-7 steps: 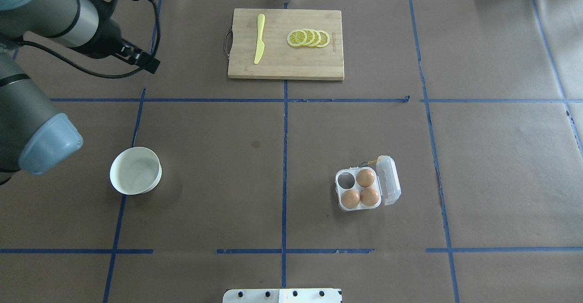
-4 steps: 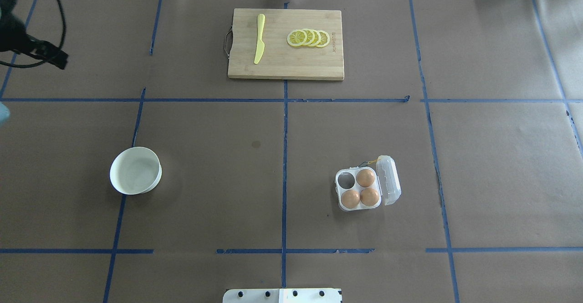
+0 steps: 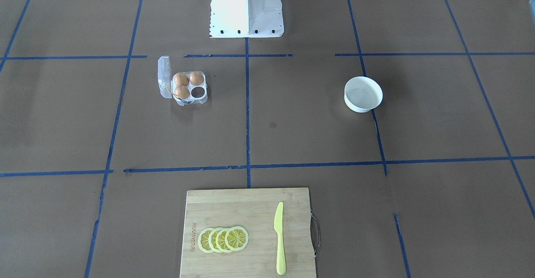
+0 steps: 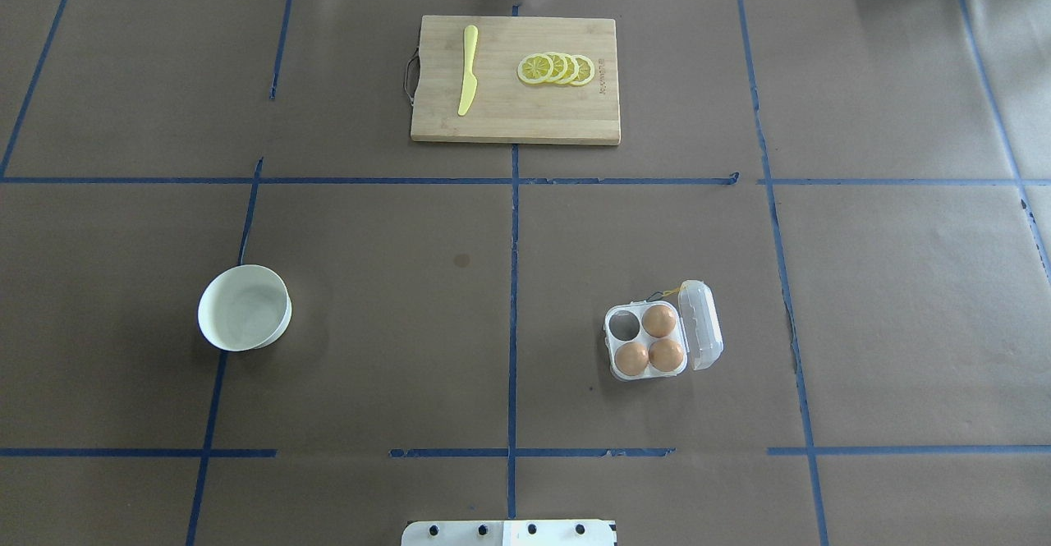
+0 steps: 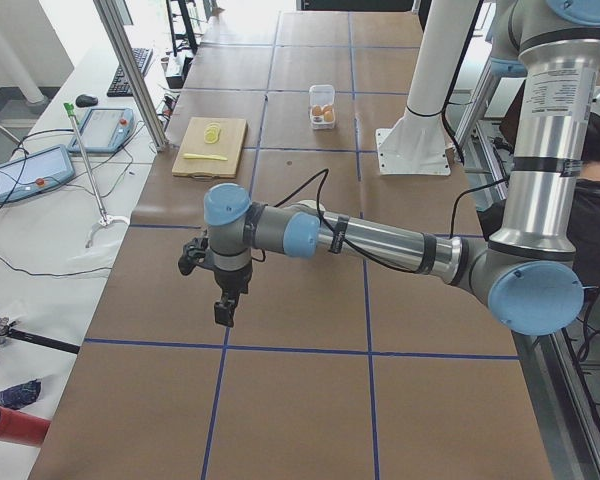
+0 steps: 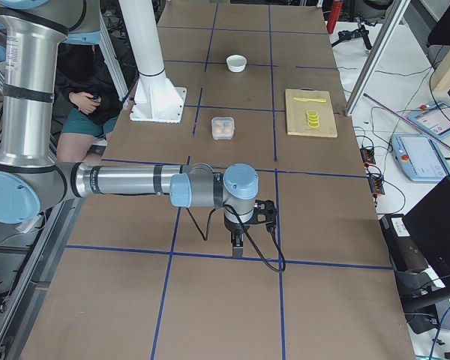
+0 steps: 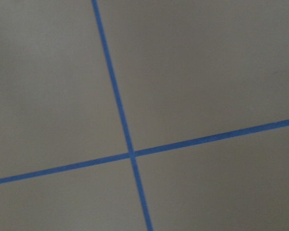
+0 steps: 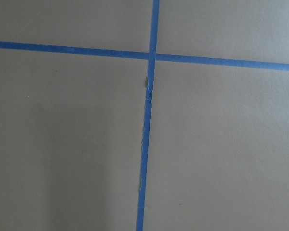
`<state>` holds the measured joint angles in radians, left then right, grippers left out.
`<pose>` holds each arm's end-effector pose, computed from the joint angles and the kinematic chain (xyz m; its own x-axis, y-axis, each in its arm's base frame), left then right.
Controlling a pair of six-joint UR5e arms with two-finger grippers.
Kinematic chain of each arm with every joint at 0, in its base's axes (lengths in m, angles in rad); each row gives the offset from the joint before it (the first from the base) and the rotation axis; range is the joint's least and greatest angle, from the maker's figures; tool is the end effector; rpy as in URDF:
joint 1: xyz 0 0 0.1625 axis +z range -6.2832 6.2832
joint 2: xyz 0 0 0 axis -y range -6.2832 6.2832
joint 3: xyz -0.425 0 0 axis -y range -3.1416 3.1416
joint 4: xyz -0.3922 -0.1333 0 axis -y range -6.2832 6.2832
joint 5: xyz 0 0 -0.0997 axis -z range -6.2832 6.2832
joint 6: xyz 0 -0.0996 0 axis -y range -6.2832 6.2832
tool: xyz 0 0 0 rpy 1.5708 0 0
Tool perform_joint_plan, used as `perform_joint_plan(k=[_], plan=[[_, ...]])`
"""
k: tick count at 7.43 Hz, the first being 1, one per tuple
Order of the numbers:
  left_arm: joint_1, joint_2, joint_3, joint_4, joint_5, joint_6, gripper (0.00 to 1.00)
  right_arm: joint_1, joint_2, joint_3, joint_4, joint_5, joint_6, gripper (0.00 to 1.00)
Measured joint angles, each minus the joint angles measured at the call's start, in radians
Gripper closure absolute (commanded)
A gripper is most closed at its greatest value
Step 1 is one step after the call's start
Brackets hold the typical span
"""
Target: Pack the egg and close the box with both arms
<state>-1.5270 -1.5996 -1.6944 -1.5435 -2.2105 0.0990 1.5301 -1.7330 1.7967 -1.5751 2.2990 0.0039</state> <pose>-0.0515 -0.5115 0.5946 0.7900 0.2070 -0.5771 -0.1221 0.9756 0.1827 0.0496 -0.4291 0.6252 0.7443 -0.0659 0.6646 0.0377 0.9977 0.0568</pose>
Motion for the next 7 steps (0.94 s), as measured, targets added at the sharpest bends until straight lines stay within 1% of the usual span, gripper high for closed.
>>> perform_joint_plan(k=[1, 2, 3, 4, 5, 6, 7], plan=[[-0.053, 0.040, 0.006, 0.000, -0.053, 0.059, 0.00, 0.000, -0.002, 0.026, 0.001, 0.003, 0.002, 0.00], [-0.090, 0.067, 0.007, 0.000, -0.098, 0.080, 0.00, 0.001, -0.001, 0.052, 0.002, 0.007, 0.003, 0.00], [-0.107, 0.079, 0.008, 0.001, -0.119, 0.085, 0.00, 0.001, 0.005, 0.070, 0.002, 0.006, 0.003, 0.00], [-0.112, 0.078, 0.007, 0.002, -0.122, 0.088, 0.00, -0.002, 0.008, 0.101, 0.004, 0.001, 0.003, 0.04], [-0.112, 0.072, 0.006, 0.003, -0.122, 0.089, 0.00, -0.012, 0.007, 0.147, 0.007, -0.018, 0.010, 0.68], [-0.111, 0.067, 0.004, 0.003, -0.123, 0.090, 0.00, -0.039, 0.006, 0.178, 0.011, -0.045, 0.045, 0.91], [-0.110, 0.065, 0.002, 0.003, -0.124, 0.091, 0.00, -0.077, 0.005, 0.192, 0.022, -0.053, 0.103, 1.00]])
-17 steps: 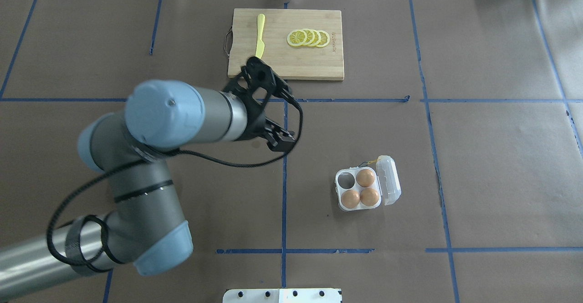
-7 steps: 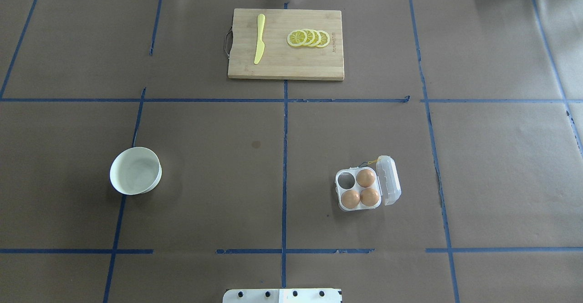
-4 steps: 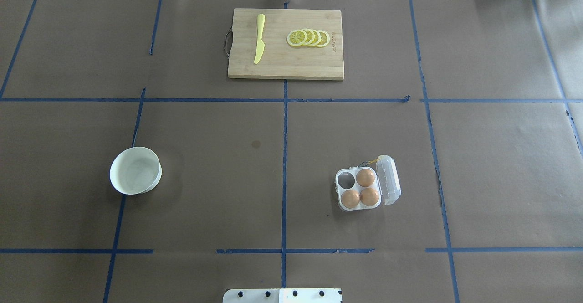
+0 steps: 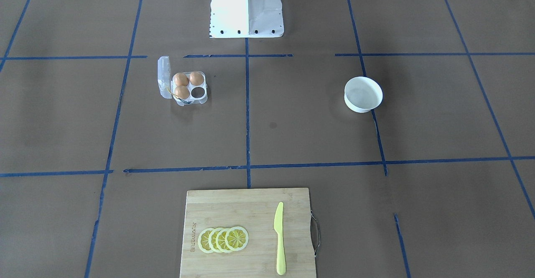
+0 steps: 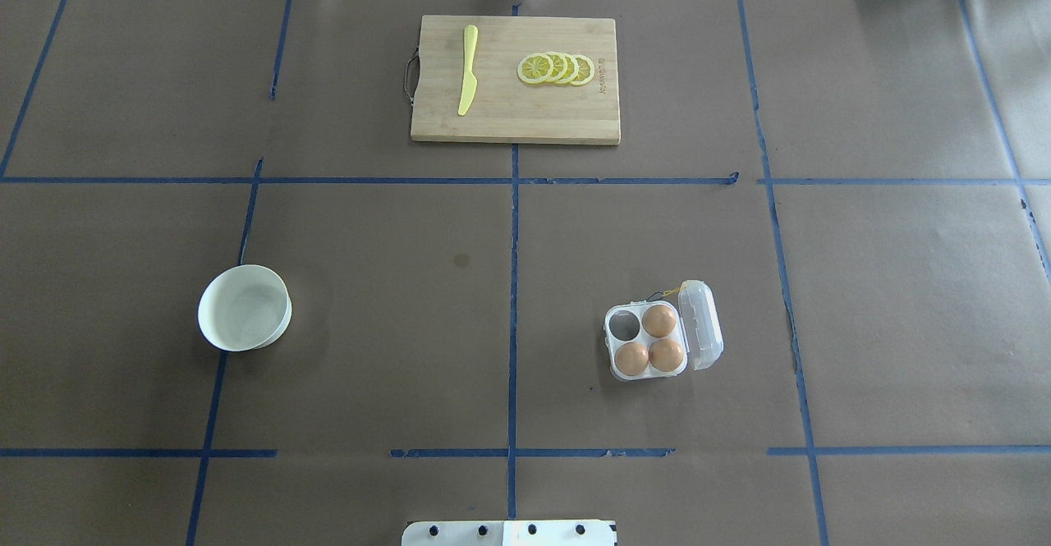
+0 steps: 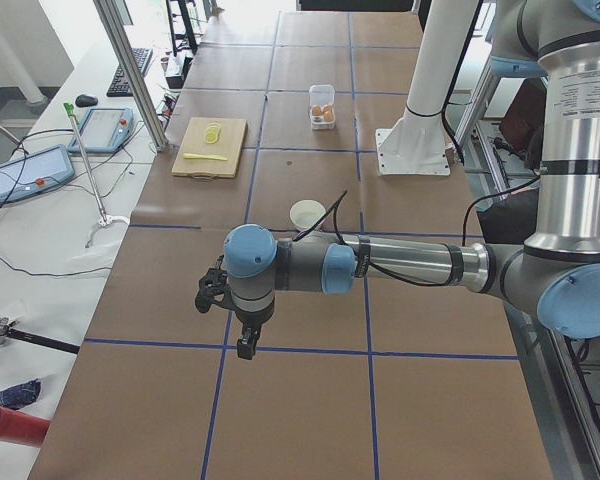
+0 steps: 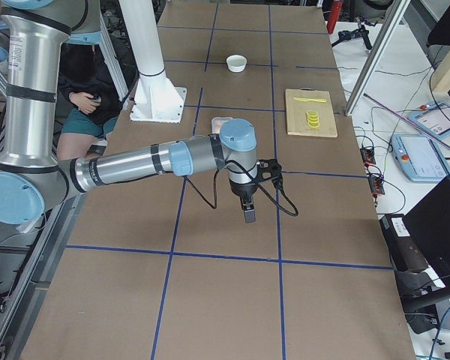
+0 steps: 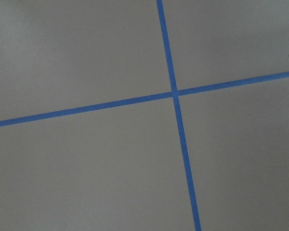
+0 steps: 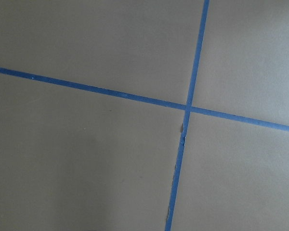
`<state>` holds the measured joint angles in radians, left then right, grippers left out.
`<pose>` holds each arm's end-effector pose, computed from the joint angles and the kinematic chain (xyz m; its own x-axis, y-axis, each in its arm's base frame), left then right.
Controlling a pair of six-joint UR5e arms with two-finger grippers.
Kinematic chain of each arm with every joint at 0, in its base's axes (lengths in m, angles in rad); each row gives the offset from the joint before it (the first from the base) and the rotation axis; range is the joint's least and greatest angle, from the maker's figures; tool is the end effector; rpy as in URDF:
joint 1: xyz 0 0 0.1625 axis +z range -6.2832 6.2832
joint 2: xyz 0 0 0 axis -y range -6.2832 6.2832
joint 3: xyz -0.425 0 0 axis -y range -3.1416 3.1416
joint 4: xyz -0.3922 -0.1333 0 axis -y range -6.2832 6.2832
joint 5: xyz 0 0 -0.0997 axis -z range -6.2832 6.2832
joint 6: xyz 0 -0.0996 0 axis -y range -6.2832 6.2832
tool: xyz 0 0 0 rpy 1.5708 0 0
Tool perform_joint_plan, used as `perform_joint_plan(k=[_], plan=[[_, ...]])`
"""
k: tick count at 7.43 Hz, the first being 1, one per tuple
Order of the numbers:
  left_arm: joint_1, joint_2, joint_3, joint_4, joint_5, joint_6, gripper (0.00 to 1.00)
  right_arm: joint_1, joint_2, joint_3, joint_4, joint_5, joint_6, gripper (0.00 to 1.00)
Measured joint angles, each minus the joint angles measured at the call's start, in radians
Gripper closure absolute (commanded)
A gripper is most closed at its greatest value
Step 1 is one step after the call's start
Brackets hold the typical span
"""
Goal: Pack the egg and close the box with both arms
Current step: 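Reach the right gripper toward the raised clear carton lid, then push the carton lid down over the eggs with the right gripper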
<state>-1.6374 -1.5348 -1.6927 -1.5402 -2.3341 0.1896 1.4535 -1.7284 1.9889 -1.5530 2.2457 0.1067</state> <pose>-0.0962 -0.4736 0.6199 0.7231 0.1780 -0.6675 -0.0711 0.9803 0.1844 0.0203 -0.4349 0.5286 0.7630 -0.1587 0.6266 0.0314 0.9774 0.2092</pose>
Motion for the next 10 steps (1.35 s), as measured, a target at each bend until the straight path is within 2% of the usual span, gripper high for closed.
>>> perform_joint_plan(k=[2, 3, 5, 7, 10], plan=[[0.001, -0.002, -0.002, -0.001, -0.002, 0.001, 0.00, -0.098, -0.003, 0.002, 0.060, 0.051, 0.200, 1.00], [0.001, -0.003, -0.002, -0.001, -0.003, 0.002, 0.00, -0.169, -0.003, 0.001, 0.141, 0.072, 0.346, 1.00], [0.001, -0.005, -0.002, -0.002, -0.005, 0.002, 0.00, -0.354, 0.004, -0.001, 0.385, 0.057, 0.707, 1.00], [0.001, -0.012, -0.002, -0.002, -0.007, 0.002, 0.00, -0.558, 0.031, -0.002, 0.588, -0.053, 1.007, 1.00], [0.001, -0.023, -0.002, -0.002, -0.008, 0.002, 0.00, -0.858, 0.198, -0.006, 0.648, -0.311, 1.307, 1.00]])
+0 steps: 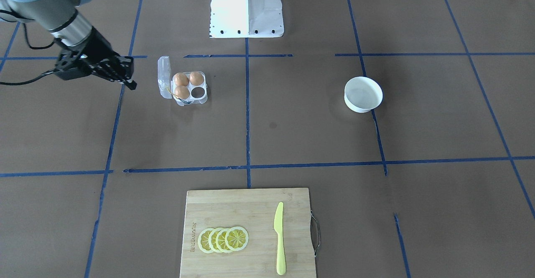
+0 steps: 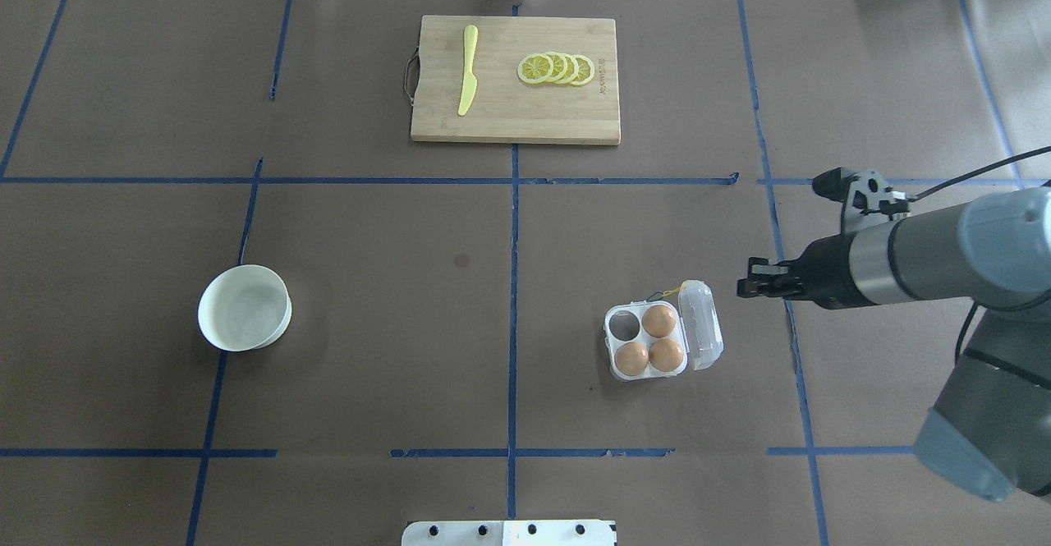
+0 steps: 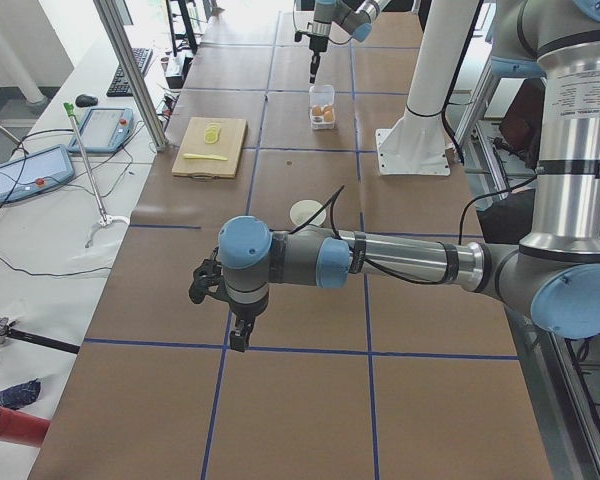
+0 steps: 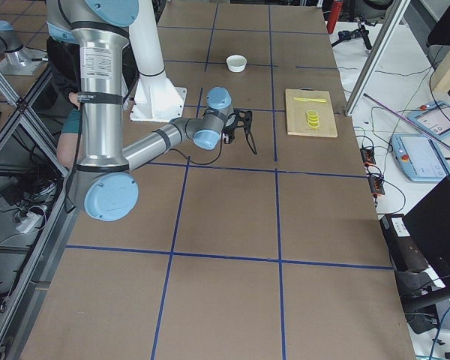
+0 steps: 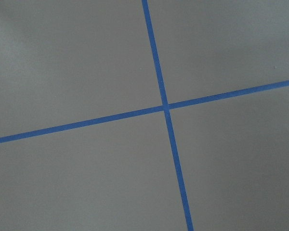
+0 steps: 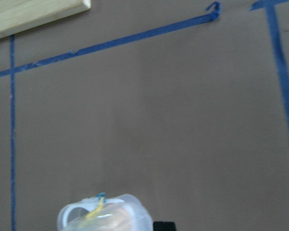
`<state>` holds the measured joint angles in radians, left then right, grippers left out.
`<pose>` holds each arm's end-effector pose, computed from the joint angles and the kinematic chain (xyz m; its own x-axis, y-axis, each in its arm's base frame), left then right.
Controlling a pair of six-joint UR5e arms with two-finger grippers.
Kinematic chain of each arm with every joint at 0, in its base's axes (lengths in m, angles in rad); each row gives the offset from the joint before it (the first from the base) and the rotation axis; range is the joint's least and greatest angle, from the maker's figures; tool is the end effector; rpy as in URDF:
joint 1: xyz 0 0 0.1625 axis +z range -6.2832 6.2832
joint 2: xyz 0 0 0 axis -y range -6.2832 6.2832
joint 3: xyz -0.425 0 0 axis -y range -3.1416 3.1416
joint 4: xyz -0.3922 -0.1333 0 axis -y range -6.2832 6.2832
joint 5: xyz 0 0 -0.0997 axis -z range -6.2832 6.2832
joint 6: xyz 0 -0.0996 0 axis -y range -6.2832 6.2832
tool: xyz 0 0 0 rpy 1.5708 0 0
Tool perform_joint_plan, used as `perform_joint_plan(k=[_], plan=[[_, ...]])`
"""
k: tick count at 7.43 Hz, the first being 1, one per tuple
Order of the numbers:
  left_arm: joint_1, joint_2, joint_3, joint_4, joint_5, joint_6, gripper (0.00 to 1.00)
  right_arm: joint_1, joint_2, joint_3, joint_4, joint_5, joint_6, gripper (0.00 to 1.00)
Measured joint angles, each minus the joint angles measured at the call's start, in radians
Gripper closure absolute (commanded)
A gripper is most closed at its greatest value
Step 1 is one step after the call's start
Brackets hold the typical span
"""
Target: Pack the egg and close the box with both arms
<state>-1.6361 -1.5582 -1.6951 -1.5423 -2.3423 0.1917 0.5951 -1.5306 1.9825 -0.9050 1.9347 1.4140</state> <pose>-0.0957 -0.4845 0.6066 0.7183 0.2003 -0.6662 -0.0732 0.9741 0.2140 -0.3569 -0.3598 0.3670 0.3985 0.0935 0.9124 -0.1991 0.9799 -0.0135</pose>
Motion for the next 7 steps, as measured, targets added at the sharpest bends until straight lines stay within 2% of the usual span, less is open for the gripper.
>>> perform_joint_plan(k=[2, 4, 5, 6, 7], plan=[[0.000, -0.004, 0.000, 0.000, 0.000, 0.000, 0.00, -0.084, 0.059, -0.001, -0.002, -0.083, 0.063, 1.00], [-0.001, -0.005, 0.001, 0.001, 0.000, 0.000, 0.00, -0.098, 0.068, -0.003, -0.004, -0.096, 0.071, 1.00], [-0.001, -0.005, 0.002, 0.001, 0.000, 0.000, 0.00, -0.099, 0.067, -0.004, -0.005, -0.096, 0.071, 0.84], [0.000, -0.005, 0.002, 0.001, 0.000, -0.001, 0.00, -0.097, 0.063, -0.006, -0.006, -0.092, 0.067, 0.01], [0.000, -0.005, 0.002, 0.000, 0.000, 0.000, 0.00, -0.086, 0.058, -0.005, -0.019, -0.087, 0.061, 0.00]])
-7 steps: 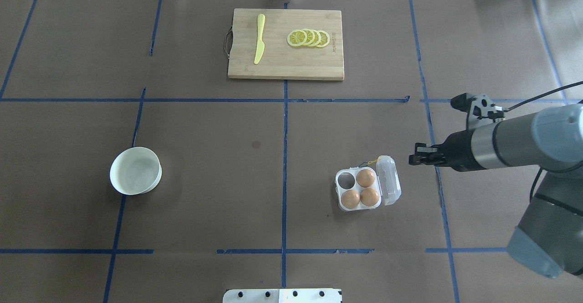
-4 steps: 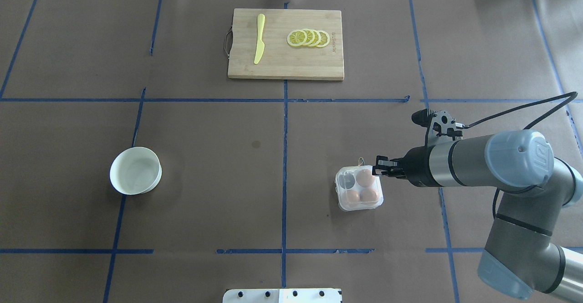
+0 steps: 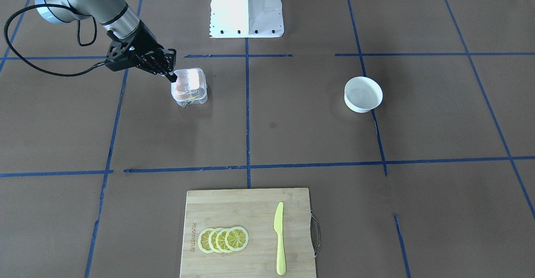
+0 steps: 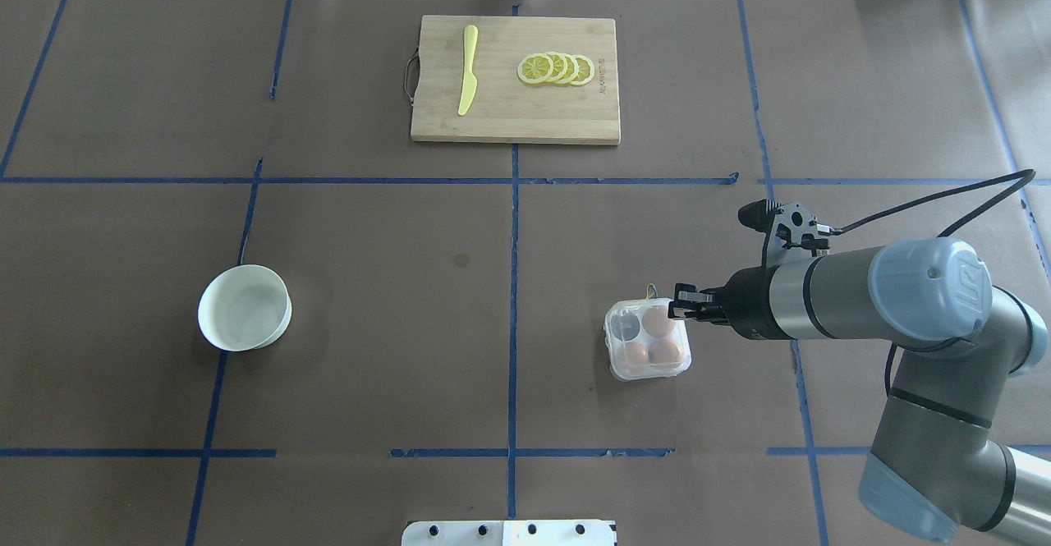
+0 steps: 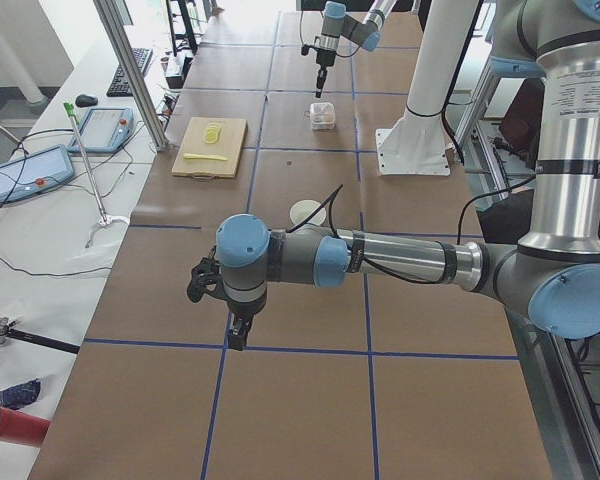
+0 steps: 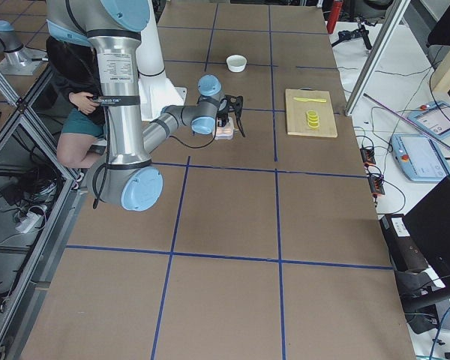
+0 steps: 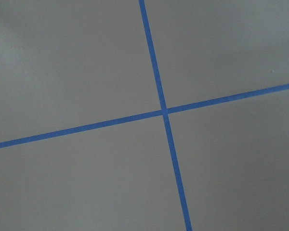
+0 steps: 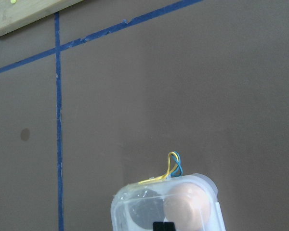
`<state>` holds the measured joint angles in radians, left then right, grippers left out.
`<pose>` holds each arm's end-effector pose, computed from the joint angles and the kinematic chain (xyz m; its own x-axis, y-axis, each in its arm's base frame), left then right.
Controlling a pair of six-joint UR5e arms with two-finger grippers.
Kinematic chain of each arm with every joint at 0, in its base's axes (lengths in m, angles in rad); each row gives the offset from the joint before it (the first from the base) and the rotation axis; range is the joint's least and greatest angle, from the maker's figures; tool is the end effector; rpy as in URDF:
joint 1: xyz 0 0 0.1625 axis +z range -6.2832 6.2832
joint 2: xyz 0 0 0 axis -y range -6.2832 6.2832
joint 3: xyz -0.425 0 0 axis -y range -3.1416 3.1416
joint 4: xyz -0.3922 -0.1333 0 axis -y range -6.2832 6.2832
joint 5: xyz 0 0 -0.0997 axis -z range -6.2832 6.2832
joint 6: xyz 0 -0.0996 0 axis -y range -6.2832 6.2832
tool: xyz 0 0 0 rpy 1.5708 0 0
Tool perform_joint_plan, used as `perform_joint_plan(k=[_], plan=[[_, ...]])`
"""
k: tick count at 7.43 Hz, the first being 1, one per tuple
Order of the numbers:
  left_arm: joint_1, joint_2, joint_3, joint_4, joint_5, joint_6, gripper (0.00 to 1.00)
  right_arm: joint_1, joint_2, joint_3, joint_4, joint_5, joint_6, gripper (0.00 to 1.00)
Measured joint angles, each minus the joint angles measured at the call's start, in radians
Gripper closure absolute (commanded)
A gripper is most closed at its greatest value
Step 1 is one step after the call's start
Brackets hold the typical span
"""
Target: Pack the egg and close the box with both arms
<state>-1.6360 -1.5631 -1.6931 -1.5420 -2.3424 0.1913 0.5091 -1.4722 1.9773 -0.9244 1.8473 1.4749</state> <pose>-0.0958 -0.4866 0.6052 0.7184 0.2017 -0.6658 -0.0730 0.9736 0.2162 -0.3964 -0.3428 0.3436 0.3779 0.1054 0.9198 -0.2160 0.9761 -0.0232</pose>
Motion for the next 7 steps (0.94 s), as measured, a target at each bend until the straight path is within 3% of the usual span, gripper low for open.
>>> perform_joint_plan(k=[4, 7], plan=[[0.001, -0.001, 0.000, 0.000, 0.000, 0.000, 0.00, 0.123, -0.063, 0.006, -0.171, 0.034, -0.216, 0.00], [0.001, -0.001, 0.000, 0.001, 0.001, 0.000, 0.00, 0.342, -0.230, -0.012, -0.273, 0.090, -0.640, 0.00]])
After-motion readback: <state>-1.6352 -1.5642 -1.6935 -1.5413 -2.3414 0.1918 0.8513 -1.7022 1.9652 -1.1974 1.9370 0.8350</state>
